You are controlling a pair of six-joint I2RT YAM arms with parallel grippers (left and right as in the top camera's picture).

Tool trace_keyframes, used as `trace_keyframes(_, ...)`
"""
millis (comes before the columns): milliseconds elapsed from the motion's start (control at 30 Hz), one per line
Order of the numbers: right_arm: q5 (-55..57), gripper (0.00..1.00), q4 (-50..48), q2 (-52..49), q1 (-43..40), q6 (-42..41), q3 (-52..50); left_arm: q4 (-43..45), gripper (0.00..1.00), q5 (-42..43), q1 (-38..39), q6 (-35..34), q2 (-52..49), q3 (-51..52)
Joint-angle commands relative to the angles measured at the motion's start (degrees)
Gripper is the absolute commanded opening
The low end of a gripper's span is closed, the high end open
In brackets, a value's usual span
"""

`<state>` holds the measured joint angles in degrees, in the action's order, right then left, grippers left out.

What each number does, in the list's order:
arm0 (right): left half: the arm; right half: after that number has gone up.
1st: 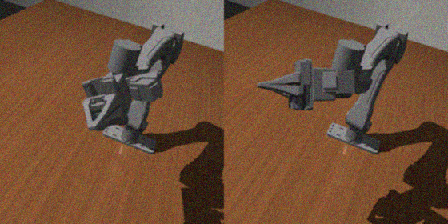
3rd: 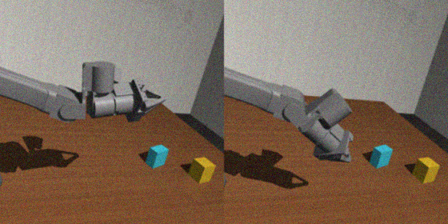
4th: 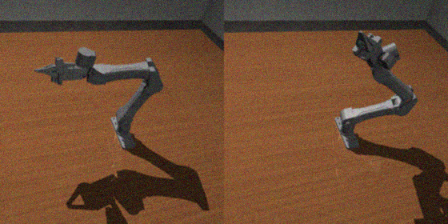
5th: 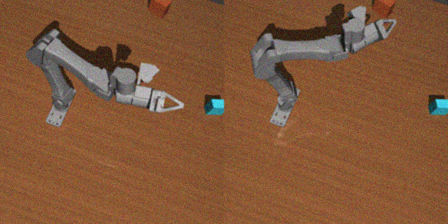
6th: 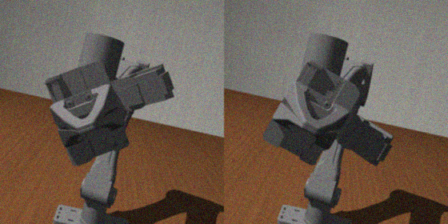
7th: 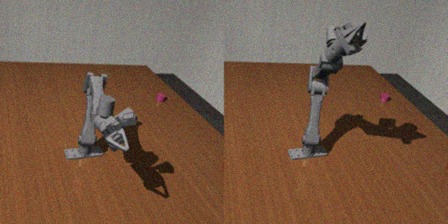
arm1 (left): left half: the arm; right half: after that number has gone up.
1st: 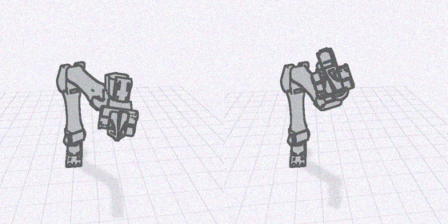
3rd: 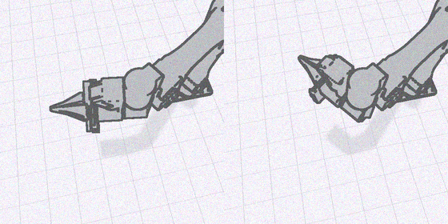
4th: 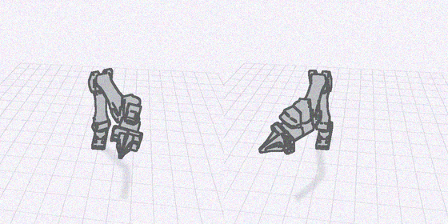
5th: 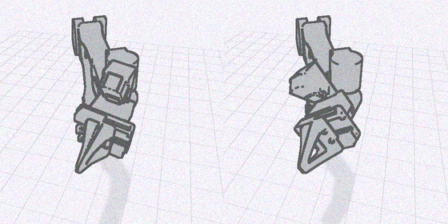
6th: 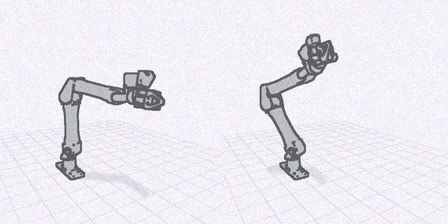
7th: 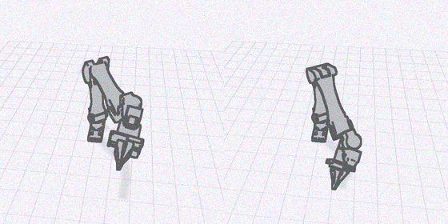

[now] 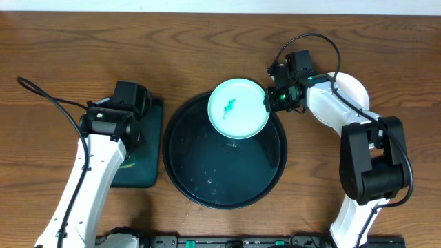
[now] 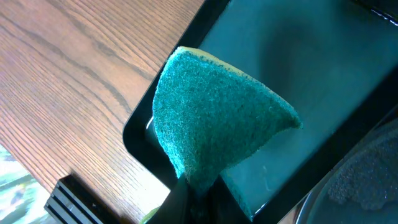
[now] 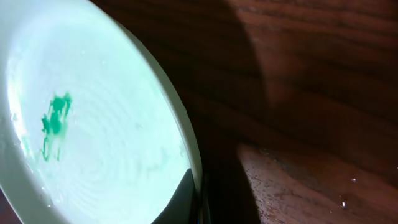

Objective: Clean dirty plates on tray and stack at the side
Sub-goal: 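Move the right gripper to the last plate's rim and grip it, then bring the sponge in the left gripper over the last plate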

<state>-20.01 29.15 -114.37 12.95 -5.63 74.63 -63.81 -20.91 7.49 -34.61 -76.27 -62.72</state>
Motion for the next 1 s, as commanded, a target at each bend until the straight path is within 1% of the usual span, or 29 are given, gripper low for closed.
trace_keyframes(0, -0.4, 0.01, 1.4, 2.0, 1.3, -0.6, 0.7, 0.5, 0.07, -0.6, -0.3, 0.5, -0.3, -1.3)
trace_keyframes(133, -0.4, 0.01, 5.1, 6.8, 3.1, -0.9, 0.7, 1.3, 0.07, -0.5, -0.3, 0.6, -3.0, -1.3)
trace_keyframes(300, 0.7, 0.01, 13.3, 10.7, 5.3, -3.8, 0.7, 3.6, 0.07, 1.5, -0.3, 2.3, -9.2, -1.3)
trace_keyframes(400, 0.7, 0.01, 18.1, 10.7, 7.0, -3.7, 0.7, 7.6, 0.07, 4.6, -0.3, 6.7, -13.2, -1.3)
trace_keyframes(467, 0.7, 0.01, 20.2, 10.5, 8.4, -2.9, 0.7, 10.7, 0.07, 8.2, -0.3, 10.7, -15.1, -1.3)
trace_keyframes(533, 0.7, 0.01, 20.8, 10.5, 9.7, -2.1, 0.7, 13.8, 0.07, 11.5, -0.3, 14.2, -16.5, -1.3)
trace_keyframes(633, 0.7, 0.01, 20.9, 10.5, 11.3, -1.6, 0.7, 17.6, 0.07, 13.3, -0.4, 16.8, -18.4, -1.3)
trace_keyframes(733, 0.7, 0.01, 21.4, 10.5, 12.5, -1.6, 0.7, 20.0, 0.07, 17.0, -1.1, 20.7, -20.0, -1.3)
trace_keyframes(833, 0.7, 0.01, 21.8, 10.5, 13.1, -1.5, 0.7, 20.9, 0.07, 17.5, -2.8, 21.0, -21.3, -1.2)
trace_keyframes(967, 0.7, 0.01, 22.1, 10.5, 13.1, -1.1, 0.7, 21.6, 0.07, 18.3, -7.3, 21.0, -22.6, -0.3)
